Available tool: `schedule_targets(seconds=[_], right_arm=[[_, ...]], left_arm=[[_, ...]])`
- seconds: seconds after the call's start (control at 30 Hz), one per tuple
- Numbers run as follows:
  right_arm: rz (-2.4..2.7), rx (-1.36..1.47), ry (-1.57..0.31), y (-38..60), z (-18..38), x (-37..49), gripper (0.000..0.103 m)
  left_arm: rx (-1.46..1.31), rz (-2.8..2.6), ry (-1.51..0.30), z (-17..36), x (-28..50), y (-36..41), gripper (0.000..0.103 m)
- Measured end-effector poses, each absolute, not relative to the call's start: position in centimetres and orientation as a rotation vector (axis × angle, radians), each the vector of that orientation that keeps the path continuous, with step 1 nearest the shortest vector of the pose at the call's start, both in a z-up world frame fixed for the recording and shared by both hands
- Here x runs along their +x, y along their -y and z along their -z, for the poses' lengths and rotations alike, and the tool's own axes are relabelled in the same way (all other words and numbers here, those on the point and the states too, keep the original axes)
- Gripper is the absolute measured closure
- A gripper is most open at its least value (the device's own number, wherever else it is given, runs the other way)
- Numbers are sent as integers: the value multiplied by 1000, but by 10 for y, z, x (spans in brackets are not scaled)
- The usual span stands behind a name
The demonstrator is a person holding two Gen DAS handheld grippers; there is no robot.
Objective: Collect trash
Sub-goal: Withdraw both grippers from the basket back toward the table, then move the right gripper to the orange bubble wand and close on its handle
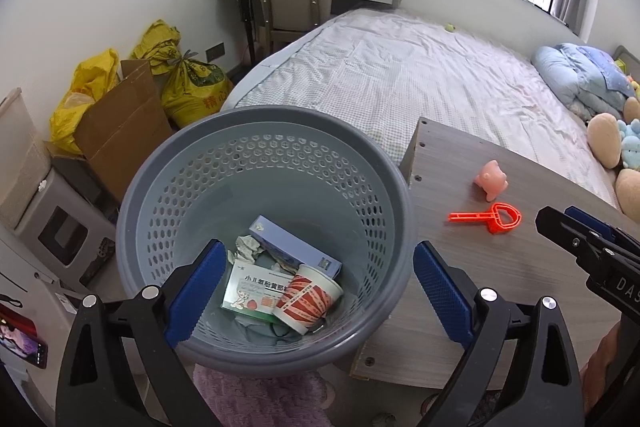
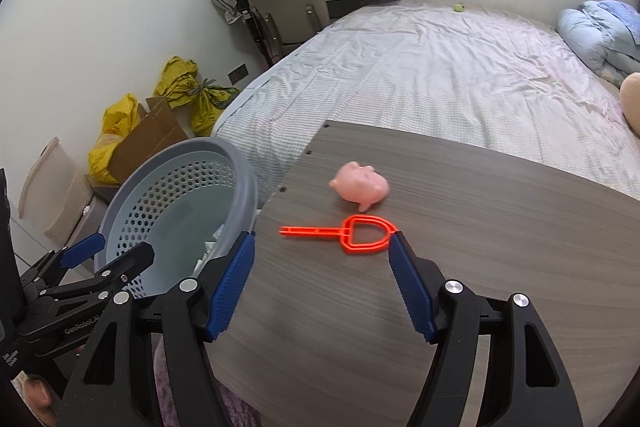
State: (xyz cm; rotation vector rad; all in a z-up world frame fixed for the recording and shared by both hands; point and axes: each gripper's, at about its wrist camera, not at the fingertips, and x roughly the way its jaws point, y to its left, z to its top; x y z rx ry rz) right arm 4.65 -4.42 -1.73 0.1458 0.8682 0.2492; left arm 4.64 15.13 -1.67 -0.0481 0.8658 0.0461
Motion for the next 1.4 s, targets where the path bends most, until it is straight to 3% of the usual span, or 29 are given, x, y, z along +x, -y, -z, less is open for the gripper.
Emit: schedule_targets(seconds=[0.83, 1.4], right_arm=[[-105, 187, -937, 102, 54, 50, 34], [-167, 92, -987, 52, 70, 82, 34]], left_arm=[[-7, 25, -903, 31, 65, -113, 10], [-21, 17, -904, 36, 72, -121, 10]])
